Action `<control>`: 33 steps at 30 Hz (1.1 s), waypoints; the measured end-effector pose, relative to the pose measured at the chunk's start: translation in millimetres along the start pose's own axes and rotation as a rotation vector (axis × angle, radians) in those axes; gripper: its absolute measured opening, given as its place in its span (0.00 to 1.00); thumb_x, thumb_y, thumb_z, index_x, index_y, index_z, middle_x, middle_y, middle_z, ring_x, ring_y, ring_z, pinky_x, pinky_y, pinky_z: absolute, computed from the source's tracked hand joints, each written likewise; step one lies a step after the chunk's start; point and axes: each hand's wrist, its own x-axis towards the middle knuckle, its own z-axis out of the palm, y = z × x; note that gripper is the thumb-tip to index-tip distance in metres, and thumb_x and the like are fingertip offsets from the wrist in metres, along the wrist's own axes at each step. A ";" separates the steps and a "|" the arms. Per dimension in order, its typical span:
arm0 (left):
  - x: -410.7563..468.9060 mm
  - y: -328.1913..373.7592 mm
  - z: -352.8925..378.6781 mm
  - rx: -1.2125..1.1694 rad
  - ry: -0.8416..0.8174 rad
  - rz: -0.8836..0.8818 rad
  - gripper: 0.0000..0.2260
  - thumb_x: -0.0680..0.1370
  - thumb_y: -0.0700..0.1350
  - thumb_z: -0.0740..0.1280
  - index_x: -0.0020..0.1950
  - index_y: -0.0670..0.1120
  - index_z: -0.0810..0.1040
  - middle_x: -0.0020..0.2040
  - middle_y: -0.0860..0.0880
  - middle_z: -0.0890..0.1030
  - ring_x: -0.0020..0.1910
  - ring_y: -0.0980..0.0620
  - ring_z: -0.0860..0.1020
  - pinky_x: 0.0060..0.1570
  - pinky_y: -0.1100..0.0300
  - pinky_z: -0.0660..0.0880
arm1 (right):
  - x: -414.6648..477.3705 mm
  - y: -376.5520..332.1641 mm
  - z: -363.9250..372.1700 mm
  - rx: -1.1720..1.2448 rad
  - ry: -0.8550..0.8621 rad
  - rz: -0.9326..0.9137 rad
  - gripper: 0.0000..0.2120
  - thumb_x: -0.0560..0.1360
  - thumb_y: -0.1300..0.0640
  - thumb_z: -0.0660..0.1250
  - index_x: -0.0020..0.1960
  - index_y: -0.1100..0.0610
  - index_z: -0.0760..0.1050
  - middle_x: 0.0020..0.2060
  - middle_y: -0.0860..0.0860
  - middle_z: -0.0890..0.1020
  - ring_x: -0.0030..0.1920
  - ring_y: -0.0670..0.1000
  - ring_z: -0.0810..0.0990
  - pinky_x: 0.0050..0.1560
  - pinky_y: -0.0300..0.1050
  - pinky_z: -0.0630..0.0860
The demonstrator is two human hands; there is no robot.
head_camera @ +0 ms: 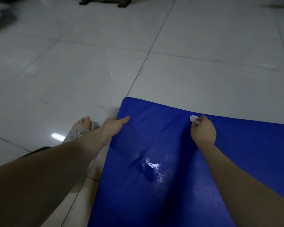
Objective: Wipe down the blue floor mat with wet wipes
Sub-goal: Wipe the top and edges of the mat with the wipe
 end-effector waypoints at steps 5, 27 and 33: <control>-49.6 25.8 -6.9 -0.034 -0.099 0.030 0.15 0.81 0.57 0.68 0.63 0.51 0.79 0.54 0.49 0.86 0.52 0.46 0.85 0.47 0.52 0.81 | -18.3 -56.9 -13.2 0.264 0.016 0.007 0.05 0.81 0.60 0.61 0.47 0.61 0.71 0.42 0.57 0.82 0.38 0.55 0.76 0.33 0.45 0.65; -274.2 91.8 -13.5 -0.126 -0.158 0.374 0.16 0.86 0.54 0.58 0.65 0.47 0.79 0.55 0.48 0.86 0.54 0.48 0.84 0.51 0.54 0.80 | -144.8 -212.4 -201.0 0.275 0.171 -0.470 0.06 0.79 0.55 0.61 0.44 0.55 0.69 0.39 0.50 0.78 0.36 0.52 0.73 0.33 0.45 0.63; -282.7 93.9 -11.5 -0.091 -0.233 0.423 0.14 0.87 0.54 0.57 0.65 0.51 0.77 0.57 0.53 0.84 0.53 0.53 0.83 0.42 0.63 0.78 | -131.1 -159.3 -212.3 0.286 0.182 -0.109 0.09 0.82 0.55 0.61 0.46 0.59 0.71 0.36 0.51 0.76 0.39 0.56 0.77 0.30 0.43 0.63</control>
